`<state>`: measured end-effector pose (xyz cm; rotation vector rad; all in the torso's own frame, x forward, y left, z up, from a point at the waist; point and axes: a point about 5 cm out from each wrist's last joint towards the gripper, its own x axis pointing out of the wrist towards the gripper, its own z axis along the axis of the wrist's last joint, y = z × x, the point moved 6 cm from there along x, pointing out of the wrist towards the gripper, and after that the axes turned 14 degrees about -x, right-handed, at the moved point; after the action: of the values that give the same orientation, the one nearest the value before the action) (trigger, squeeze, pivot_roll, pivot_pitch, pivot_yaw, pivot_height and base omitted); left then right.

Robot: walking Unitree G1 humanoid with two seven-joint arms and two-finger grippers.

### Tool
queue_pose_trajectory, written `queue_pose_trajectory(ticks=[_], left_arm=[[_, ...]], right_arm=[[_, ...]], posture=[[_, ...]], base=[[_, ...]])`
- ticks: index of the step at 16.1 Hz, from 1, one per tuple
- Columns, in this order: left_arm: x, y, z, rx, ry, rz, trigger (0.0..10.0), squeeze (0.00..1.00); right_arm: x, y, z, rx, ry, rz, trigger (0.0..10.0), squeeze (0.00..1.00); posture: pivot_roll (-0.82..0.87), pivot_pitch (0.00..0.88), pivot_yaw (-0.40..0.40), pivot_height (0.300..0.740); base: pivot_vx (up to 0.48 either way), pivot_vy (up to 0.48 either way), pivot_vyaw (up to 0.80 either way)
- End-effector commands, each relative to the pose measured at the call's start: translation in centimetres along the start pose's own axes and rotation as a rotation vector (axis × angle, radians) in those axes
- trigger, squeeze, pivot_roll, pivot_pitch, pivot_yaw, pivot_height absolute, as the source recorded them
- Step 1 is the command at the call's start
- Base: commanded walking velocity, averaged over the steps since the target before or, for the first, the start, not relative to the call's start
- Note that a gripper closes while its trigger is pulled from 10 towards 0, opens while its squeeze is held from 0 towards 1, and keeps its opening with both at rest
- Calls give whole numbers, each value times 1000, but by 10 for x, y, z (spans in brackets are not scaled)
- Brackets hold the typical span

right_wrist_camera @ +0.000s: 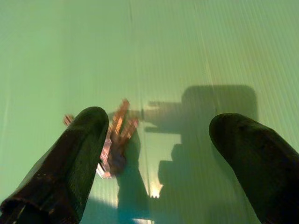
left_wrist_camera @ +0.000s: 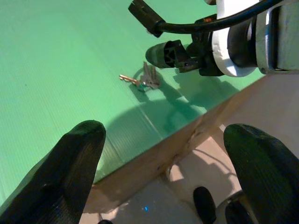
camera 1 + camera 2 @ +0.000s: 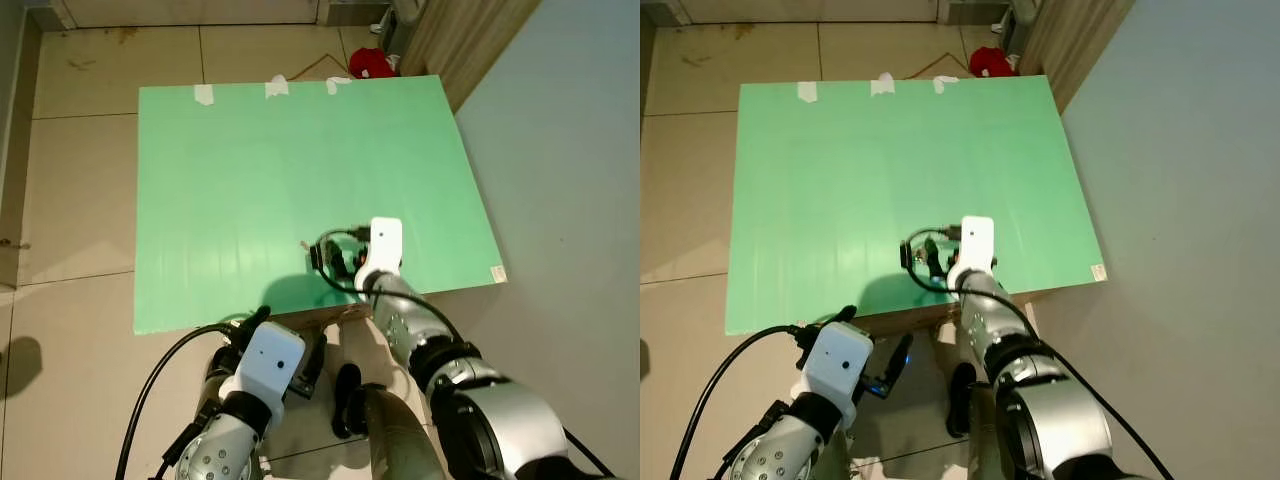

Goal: Hang keys on a hook

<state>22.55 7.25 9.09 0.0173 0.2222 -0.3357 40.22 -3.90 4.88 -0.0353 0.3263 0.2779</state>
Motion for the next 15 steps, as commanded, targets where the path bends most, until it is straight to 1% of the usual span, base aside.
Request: queue_pose_trajectory(ticks=[1, 3, 4, 5, 7, 8, 9, 11, 12, 13, 14, 15], left_arm=[[0, -5, -7, -10, 23, -8, 10000, 0], [1, -5, -6, -4, 18, -9, 10000, 0], [2, -4, -6, 3, 16, -9, 10000, 0], [2, -4, -6, 6, 15, -8, 10000, 0], [2, -4, -6, 9, 15, -6, 10000, 0], [0, -4, -7, 12, 17, -8, 10000, 0], [1, -2, -8, 17, 21, -4, 10000, 0], [10, 20, -13, 12, 36, 68, 10000, 0], [19, 39, -16, 21, 42, 121, 10000, 0], [27, 53, -17, 36, 43, 152, 10000, 0], [37, 64, -19, 34, 58, 167, 10000, 0], [50, 76, -23, -58, 88, 188, 10000, 0]], right_arm=[[-3, -3, -11, -78, 25, -10, 10000, 0], [-4, -12, -13, -180, 24, -24, 10000, 0], [-6, -22, -20, -224, 38, -49, 10000, 0], [-8, -26, -24, -244, 46, -63, 10000, 0], [-10, -26, -29, -213, 54, -76, 10000, 0], [-10, -23, -32, -177, 58, -75, 10000, 0], [-11, -18, -35, -169, 60, -64, 10000, 0], [-11, -14, -35, -178, 55, -52, 10000, 0], [-11, -11, -33, -183, 38, -38, 10000, 0], [-11, -10, -29, -188, 15, -23, 10000, 0], [-13, -13, -28, -207, -14, -14, 10000, 0], [-18, -29, -30, -253, -42, -40, 10000, 0]], posture=[[344, 429, -132, 740], [340, 426, -135, 740], [331, 427, -137, 740], [333, 431, -134, 740], [336, 435, -132, 740], [338, 437, -129, 740], [338, 437, -129, 740], [309, 427, -129, 740], [267, 410, -138, 740], [241, 397, -141, 740], [197, 368, -145, 740], [168, 352, -143, 740]], base=[[0, 0, 0], [0, 0, 0], [0, 0, 0], [0, 0, 0], [0, 0, 0], [0, 0, 0], [0, 0, 0], [0, 0, 0], [0, 0, 0], [0, 0, 0], [0, 0, 0], [0, 0, 0]])
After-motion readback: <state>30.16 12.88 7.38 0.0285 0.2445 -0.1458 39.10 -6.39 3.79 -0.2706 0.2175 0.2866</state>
